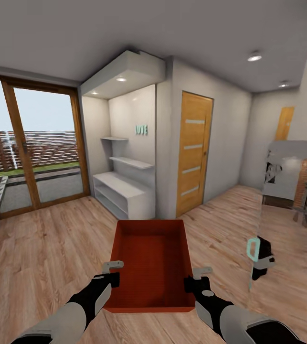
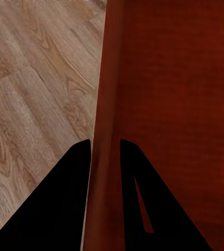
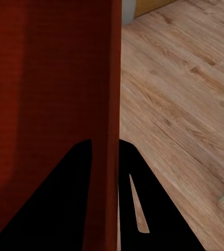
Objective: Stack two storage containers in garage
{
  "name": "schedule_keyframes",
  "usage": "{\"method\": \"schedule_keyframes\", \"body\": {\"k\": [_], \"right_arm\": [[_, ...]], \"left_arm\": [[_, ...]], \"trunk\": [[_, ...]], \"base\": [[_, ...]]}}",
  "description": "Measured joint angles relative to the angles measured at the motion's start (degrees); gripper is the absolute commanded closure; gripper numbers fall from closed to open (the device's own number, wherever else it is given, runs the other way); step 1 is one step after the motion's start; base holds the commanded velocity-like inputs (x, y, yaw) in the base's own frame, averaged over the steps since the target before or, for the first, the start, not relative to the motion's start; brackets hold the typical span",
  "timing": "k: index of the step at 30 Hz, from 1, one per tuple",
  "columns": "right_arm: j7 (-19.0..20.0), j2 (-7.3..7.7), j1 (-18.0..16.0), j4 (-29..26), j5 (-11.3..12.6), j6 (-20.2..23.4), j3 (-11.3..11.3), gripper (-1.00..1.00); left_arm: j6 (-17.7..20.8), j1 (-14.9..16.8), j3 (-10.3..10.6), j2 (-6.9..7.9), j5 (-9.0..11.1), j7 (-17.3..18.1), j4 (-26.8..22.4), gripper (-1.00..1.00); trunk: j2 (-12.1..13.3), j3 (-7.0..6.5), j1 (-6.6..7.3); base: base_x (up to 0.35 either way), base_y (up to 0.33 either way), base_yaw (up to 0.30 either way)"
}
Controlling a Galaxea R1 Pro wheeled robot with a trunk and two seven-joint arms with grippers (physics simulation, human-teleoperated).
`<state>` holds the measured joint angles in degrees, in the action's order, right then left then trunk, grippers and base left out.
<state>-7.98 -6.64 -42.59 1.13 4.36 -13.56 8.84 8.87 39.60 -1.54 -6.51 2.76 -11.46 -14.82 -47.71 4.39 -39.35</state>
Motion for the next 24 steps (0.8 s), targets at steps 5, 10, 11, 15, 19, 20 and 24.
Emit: {"method": "schedule_keyframes", "body": {"k": [5,10,11,15,19,20,24], "right_arm": [[0.0,0.00,0.0,0.0,0.0,0.0,0.0,1.00],[0.0,0.00,0.0,0.0,0.0,0.0,0.0,1.00],[0.0,0.00,0.0,0.0,0.0,0.0,0.0,1.00],[0.0,0.00,0.0,0.0,0.0,0.0,0.0,1.00],[0.0,0.01,0.0,0.0,0.0,0.0,0.0,1.00],[0.0,0.01,0.0,0.0,0.0,0.0,0.0,1.00],[0.0,0.01,0.0,0.0,0.0,0.0,0.0,1.00]], "left_arm": [[0.0,0.0,0.0,0.00,0.0,0.0,0.0,1.00],[0.0,0.0,0.0,0.00,0.0,0.0,0.0,1.00],[0.0,0.0,0.0,0.00,0.0,0.0,0.0,1.00],[0.0,0.0,0.0,-0.02,0.0,0.0,0.0,1.00],[0.0,0.0,0.0,-0.01,0.0,0.0,0.0,1.00],[0.0,0.0,0.0,-0.01,0.0,0.0,0.0,1.00],[0.0,0.0,0.0,-0.01,0.0,0.0,0.0,1.00]], "trunk": [[0.0,0.00,0.00],[0.0,0.00,0.00],[0.0,0.00,0.00],[0.0,0.00,0.00],[0.0,0.00,0.00],[0.0,0.00,0.00],[0.0,0.00,0.00]], "base": [[0.322,0.000,0.000],[0.322,0.000,0.000],[0.322,0.000,0.000],[0.322,0.000,-0.075],[0.322,0.000,-0.207],[0.322,0.000,-0.231],[0.322,0.000,-0.244]]}}
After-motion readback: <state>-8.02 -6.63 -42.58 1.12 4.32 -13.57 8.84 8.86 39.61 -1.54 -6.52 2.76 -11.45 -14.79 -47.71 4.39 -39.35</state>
